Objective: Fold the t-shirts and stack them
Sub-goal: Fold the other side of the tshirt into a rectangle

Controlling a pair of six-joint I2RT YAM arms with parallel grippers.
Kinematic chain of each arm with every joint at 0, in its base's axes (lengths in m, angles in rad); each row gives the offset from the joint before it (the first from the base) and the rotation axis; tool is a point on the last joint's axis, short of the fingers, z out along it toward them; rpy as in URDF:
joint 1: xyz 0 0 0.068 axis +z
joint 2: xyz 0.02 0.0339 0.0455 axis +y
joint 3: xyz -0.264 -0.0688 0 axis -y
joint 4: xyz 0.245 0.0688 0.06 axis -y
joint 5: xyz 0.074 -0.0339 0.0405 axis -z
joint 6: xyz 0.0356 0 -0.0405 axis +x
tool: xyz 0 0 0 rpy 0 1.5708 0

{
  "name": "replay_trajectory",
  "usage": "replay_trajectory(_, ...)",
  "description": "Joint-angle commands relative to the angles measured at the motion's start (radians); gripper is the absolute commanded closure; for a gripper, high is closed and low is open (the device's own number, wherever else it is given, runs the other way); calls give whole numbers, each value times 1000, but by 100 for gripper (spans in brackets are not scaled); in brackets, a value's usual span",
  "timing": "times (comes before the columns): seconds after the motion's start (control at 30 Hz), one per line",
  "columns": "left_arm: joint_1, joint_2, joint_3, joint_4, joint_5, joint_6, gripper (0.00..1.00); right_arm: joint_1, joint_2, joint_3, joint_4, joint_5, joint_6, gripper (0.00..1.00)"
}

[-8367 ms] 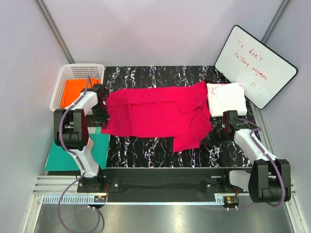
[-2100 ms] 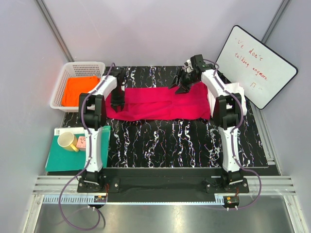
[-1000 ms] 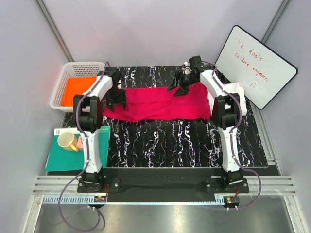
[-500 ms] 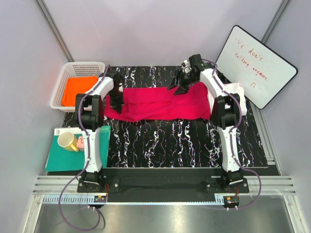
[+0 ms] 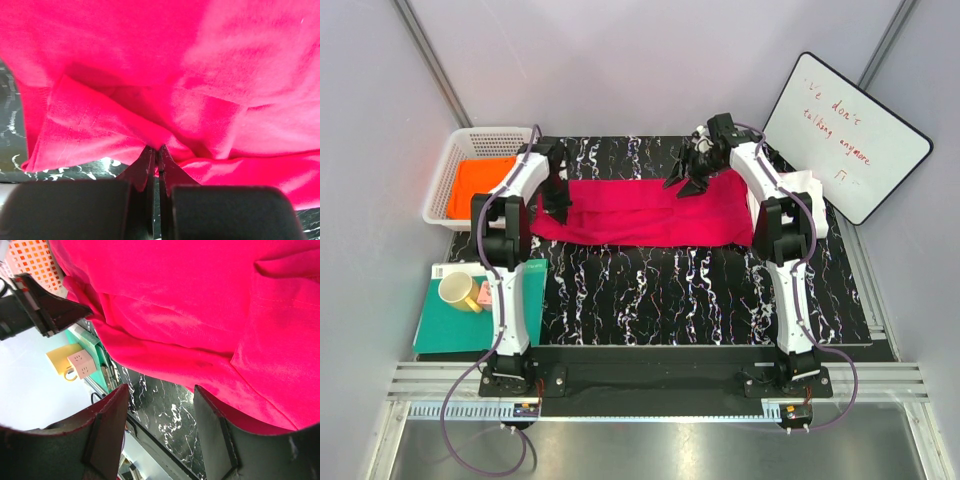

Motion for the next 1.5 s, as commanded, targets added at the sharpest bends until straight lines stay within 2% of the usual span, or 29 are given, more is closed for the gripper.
replay_trajectory(0.0, 17, -82, 46, 13, -30, -24, 100, 18, -11, -7, -4, 5, -23, 38)
replay_trajectory(0.5, 32, -111, 63, 46, -74, -51, 100, 17, 0, -10, -4, 11, -19, 38)
replay_trajectory(0.8, 67, -6, 192, 23, -47, -102, 100, 18, -12, -36, -9, 35, -31, 38)
replay_trajectory(0.9, 79, 36, 245, 23, -38, -108, 93, 18, -15, -49, -13, 46, -34, 38)
replay_trajectory(0.97, 81, 74, 279, 18, -4, -103, 82, 18, -15, -52, -18, 54, -39, 38)
replay_trajectory(1.0, 82, 96, 288, 14, 1, -102, 70, 18, -17, -52, -19, 57, -42, 38)
replay_trajectory(1.03, 83, 103, 293, 10, 8, -99, 41, 17, -18, -52, -24, 67, -42, 38)
replay_trajectory(1.13, 83, 110, 298, 4, 4, -88, 2, 18, -21, -44, -48, 112, -48, 39)
replay_trajectory(1.33, 79, 28, 279, 27, 1, -53, 1, 18, -100, -64, -64, 242, -80, 46)
replay_trajectory(1.47, 66, -53, 195, 110, 22, -13, 1, 18, -161, -96, -64, 324, -112, 46)
